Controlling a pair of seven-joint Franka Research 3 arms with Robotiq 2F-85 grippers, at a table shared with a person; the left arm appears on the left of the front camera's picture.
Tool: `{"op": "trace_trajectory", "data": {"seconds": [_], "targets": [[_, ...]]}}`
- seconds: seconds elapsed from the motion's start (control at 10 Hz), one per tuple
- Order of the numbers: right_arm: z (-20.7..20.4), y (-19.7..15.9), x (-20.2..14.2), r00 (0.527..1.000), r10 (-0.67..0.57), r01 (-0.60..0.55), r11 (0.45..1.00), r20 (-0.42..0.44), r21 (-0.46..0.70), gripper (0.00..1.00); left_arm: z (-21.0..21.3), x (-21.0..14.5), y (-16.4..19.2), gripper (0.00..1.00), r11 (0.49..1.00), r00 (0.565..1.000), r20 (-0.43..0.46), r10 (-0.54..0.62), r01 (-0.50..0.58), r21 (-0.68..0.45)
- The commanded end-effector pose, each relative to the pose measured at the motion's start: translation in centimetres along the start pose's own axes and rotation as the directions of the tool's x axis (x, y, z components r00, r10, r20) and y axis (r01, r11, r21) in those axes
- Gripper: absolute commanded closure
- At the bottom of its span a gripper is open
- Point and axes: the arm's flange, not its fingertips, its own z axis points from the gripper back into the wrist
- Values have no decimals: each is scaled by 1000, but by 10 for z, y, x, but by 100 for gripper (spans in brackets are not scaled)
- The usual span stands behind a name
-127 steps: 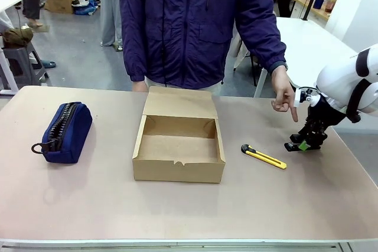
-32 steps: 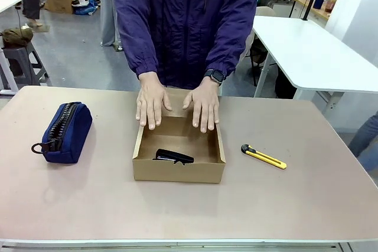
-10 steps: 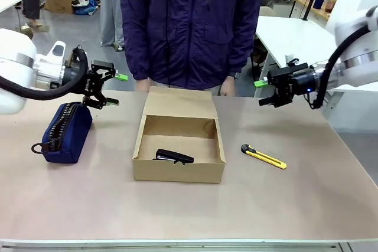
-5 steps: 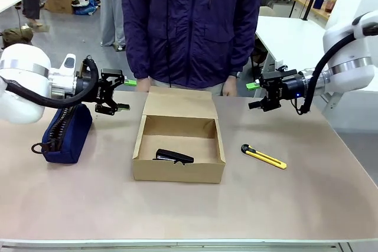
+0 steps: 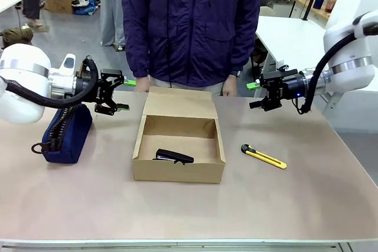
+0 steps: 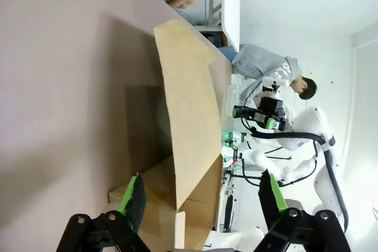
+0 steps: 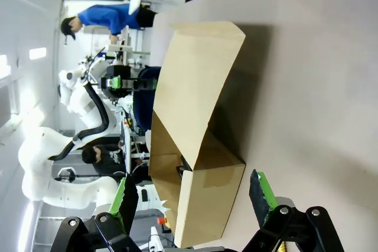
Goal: Pack the item into the box.
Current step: Close the Mailer Box.
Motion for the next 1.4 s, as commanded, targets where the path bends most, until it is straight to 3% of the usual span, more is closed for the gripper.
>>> {"op": "trace_trajectory", "data": {"seconds": [0.0, 0.6, 1.2, 1.3], "targets": [[-24, -4, 15, 998, -10, 9, 1000, 59, 19, 0, -7, -6, 2, 0, 999, 999, -38, -12, 11, -37], [-114, -5, 31, 998, -55, 55, 998, 2, 14, 0, -59, 11, 9, 0, 999, 982, -182, -46, 42, -26], [-136, -12, 30, 990, -127, 133, 983, -58, 129, 0, -73, 15, 13, 0, 990, 975, -200, -98, 75, -119], [-139, -12, 29, 987, -137, 147, 981, -80, 129, 7, -73, 15, 12, 17, 988, 976, -194, -103, 78, -134]]}}
